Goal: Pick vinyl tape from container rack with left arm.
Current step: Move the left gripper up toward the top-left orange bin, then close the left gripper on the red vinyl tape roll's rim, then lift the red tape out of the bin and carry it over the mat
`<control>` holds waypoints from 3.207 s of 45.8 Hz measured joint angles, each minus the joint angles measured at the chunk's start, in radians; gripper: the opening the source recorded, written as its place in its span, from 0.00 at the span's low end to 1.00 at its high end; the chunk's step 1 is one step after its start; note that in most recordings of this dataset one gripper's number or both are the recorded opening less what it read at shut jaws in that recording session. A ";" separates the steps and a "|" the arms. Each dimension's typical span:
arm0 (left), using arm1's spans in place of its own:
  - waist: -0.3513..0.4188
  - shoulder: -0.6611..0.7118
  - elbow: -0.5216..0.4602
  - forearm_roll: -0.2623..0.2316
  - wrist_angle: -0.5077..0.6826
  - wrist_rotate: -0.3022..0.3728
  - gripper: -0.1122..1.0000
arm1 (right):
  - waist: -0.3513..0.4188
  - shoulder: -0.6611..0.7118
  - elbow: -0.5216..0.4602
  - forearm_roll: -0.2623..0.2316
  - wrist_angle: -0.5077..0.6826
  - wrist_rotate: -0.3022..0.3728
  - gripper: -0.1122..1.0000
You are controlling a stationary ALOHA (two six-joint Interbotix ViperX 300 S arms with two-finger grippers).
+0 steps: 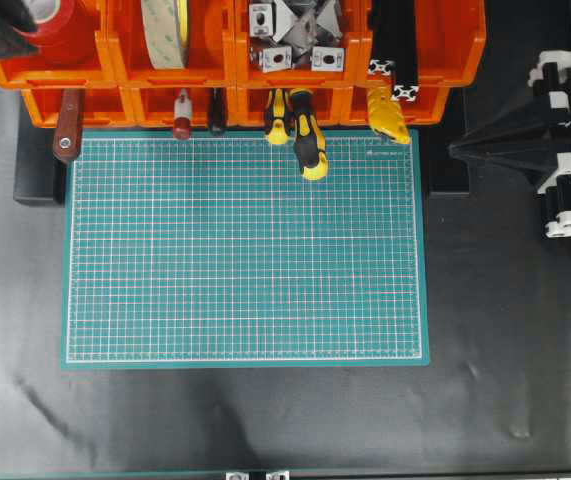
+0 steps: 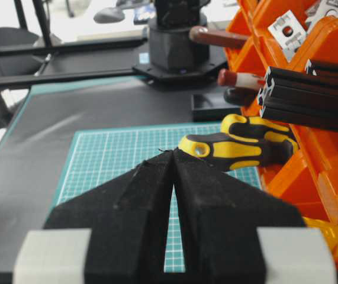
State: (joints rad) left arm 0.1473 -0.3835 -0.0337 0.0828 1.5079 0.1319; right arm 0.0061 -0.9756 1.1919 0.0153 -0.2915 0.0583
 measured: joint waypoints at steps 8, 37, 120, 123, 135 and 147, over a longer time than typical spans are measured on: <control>0.023 0.006 0.025 0.000 0.009 -0.015 0.88 | 0.006 0.000 0.000 0.000 0.000 0.000 0.10; 0.089 0.032 0.158 0.002 -0.025 -0.020 0.88 | 0.018 0.000 0.000 0.000 0.000 0.000 0.10; -0.399 0.232 0.037 -0.002 -0.344 -0.209 0.26 | 0.017 -0.046 -0.003 0.000 0.041 0.005 0.10; -0.399 0.261 0.084 -0.003 -0.399 -0.210 0.26 | 0.017 -0.051 -0.006 0.000 0.054 0.005 0.10; -0.405 0.397 0.187 -0.002 -0.531 -0.202 0.26 | 0.017 -0.075 -0.017 0.000 0.087 0.003 0.10; -0.405 0.535 0.210 -0.003 -0.607 -0.196 0.26 | 0.017 -0.078 -0.018 0.000 0.087 0.005 0.10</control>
State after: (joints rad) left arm -0.2577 0.1519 0.1764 0.0798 0.9004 -0.0644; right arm 0.0230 -1.0538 1.1735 0.0153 -0.2040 0.0629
